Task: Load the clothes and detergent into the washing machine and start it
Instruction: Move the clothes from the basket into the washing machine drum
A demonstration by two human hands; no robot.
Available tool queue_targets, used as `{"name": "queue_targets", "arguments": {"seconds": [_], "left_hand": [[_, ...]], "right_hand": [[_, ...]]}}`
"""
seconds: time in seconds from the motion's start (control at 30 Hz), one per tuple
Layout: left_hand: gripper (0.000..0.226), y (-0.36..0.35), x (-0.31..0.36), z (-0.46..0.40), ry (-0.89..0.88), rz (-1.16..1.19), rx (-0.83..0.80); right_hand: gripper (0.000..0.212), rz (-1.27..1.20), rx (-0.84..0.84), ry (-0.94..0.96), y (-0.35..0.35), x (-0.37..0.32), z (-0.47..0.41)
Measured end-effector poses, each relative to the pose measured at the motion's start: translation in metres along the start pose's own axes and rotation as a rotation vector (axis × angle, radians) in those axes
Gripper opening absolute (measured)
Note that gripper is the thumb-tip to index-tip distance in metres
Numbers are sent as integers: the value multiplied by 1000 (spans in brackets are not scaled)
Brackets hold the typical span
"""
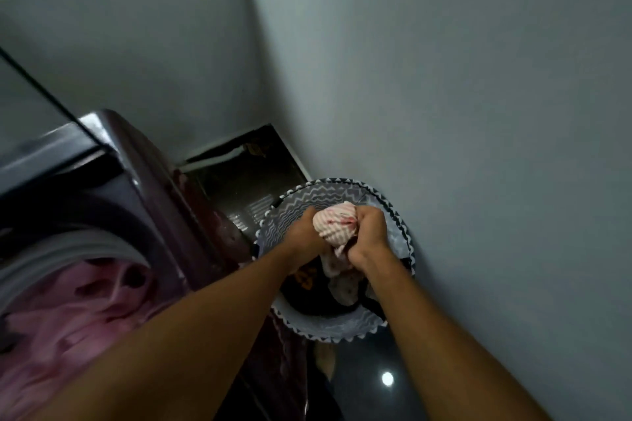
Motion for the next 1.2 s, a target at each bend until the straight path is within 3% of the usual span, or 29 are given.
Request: {"name": "queue_targets", "arguments": {"seconds": [0.03,0.13,0.2,0.53,0.7,0.8,1.0,1.2], "left_hand": [[61,10,9,8,-37,40,66],[43,45,37,47,-147,48,255],[31,65,52,73,-199,51,330],[24,158,64,200,-378,-102,621],[28,204,47,249,-453,-86,764],[30,230,26,277,-449,-121,868],[22,273,-7,328,-345,-201,1007],[28,293,-63,358,-152,-232,968]], "right_hand": [[22,-25,-7,35,-5,-7,15],[35,14,14,135,-12,-23,53],[27,98,-26,183,-16,-26,75],[34,333,-324,81,-94,3,172],[21,328,-446,191,-156,13,199],[25,417,-468,255,-192,23,222],[24,509,-484,204,-251,70,249],[34,511,-502,87,-285,133,271]]}}
Point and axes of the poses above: each hand's wrist, its own z-axis away from the middle knuckle, its own y-axis out of the back of the hand, x = y × z, the point moved 4 cm from there along -z, towards the middle knuckle, and after that the axes turned 4 degrees about -z, right-handed, at the moved point
